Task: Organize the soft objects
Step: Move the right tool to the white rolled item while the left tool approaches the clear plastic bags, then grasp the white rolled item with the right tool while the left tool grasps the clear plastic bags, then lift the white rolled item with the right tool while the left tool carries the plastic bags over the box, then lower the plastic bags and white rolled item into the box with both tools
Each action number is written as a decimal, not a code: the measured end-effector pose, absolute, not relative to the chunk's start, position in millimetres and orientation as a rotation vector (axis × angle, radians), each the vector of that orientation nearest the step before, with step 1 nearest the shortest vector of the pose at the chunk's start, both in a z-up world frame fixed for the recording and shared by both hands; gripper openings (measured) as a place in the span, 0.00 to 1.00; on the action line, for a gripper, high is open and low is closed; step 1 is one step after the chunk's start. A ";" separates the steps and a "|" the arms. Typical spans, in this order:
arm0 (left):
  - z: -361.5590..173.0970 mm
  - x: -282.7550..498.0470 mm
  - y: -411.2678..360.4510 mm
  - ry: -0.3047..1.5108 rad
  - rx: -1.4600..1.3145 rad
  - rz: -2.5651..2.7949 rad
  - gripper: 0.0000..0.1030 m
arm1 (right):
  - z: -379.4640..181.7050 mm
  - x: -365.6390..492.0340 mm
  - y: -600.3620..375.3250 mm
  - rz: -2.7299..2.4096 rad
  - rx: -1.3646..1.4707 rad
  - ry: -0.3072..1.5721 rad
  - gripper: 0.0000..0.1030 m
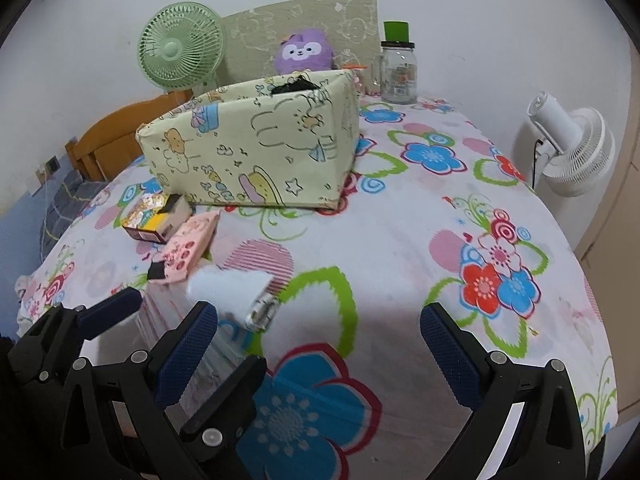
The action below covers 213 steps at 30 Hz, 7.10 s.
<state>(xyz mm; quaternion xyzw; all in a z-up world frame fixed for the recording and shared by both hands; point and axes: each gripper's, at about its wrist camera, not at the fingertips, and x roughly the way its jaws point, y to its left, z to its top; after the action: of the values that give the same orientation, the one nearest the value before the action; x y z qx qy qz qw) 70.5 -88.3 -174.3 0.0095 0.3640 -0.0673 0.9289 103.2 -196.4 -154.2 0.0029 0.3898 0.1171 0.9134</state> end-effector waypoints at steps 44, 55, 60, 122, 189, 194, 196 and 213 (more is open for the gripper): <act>-179.5 71.8 -56.9 0.777 -0.019 -0.092 0.92 | -160.2 113.0 -156.2 0.321 -0.059 0.827 0.45; -156.6 61.6 -64.7 0.725 -0.014 -0.103 0.91 | -134.9 101.0 -166.1 0.300 -0.052 0.770 0.45; -143.2 57.5 -67.5 0.696 -0.013 -0.107 0.91 | -119.7 96.1 -168.8 0.289 -0.050 0.738 0.45; -25.6 136.4 -52.5 0.538 0.052 -0.092 0.91 | 0.5 173.0 -155.3 0.221 -0.025 0.580 0.45; -70.4 229.5 -51.8 0.651 0.113 -0.139 1.00 | -56.0 278.7 -151.2 0.299 -0.037 0.726 0.86; -70.8 228.4 -45.4 0.684 0.049 -0.165 1.00 | -52.3 269.6 -156.0 0.286 -0.032 0.718 0.86; -70.0 224.0 -44.8 0.683 0.043 -0.163 1.00 | -50.7 265.2 -157.8 0.279 -0.032 0.716 0.86; -61.4 186.4 -45.1 0.631 0.073 -0.176 1.00 | -36.2 223.7 -156.7 0.333 -0.048 0.689 0.86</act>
<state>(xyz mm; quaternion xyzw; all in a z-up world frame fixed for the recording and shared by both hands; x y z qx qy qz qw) 186.4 -45.1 -61.4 0.0360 0.3098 -0.0863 0.9462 223.7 -156.7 -36.2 -0.0235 0.3361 0.1626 0.9274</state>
